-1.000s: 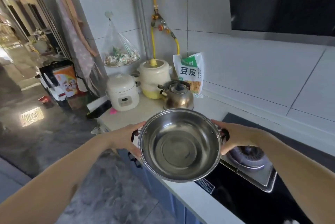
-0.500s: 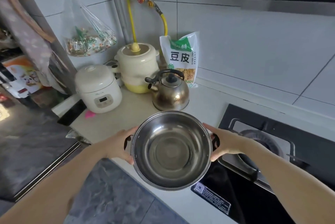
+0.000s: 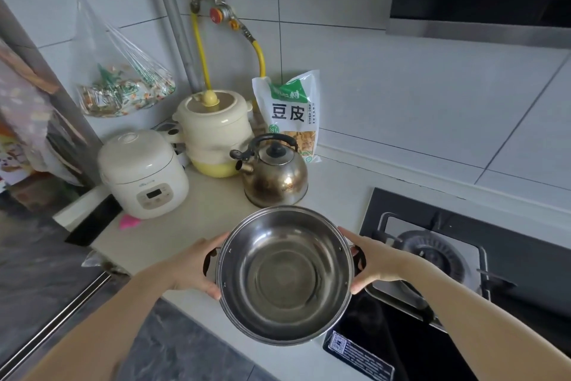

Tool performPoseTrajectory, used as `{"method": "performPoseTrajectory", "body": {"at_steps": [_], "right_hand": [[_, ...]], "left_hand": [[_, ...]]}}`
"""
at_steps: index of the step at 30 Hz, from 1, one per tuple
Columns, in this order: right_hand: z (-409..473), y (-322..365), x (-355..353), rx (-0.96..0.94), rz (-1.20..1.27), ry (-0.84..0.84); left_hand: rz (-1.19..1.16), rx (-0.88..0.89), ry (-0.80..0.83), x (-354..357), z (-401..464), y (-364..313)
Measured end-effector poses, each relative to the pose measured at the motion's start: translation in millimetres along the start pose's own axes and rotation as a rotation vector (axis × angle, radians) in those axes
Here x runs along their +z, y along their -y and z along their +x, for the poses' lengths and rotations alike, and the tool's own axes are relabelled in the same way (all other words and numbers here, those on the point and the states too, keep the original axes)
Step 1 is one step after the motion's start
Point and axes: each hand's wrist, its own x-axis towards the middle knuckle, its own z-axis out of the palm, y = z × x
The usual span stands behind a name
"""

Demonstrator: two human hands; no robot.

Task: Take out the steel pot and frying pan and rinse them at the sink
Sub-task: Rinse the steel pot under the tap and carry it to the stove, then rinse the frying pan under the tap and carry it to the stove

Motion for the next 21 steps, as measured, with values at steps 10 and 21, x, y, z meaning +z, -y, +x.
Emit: {"method": "performPoseTrajectory", "body": {"at_steps": [10, 21], "right_hand": [[-55, 2, 24, 0.075, -0.152, -0.455], [-301, -33, 32, 0.754, -0.099, -1.411]], "left_hand": [[0.069, -0.035, -0.224, 16, -12, -2], [0.388, 0.137, -0.882, 48, -41, -202]]}}
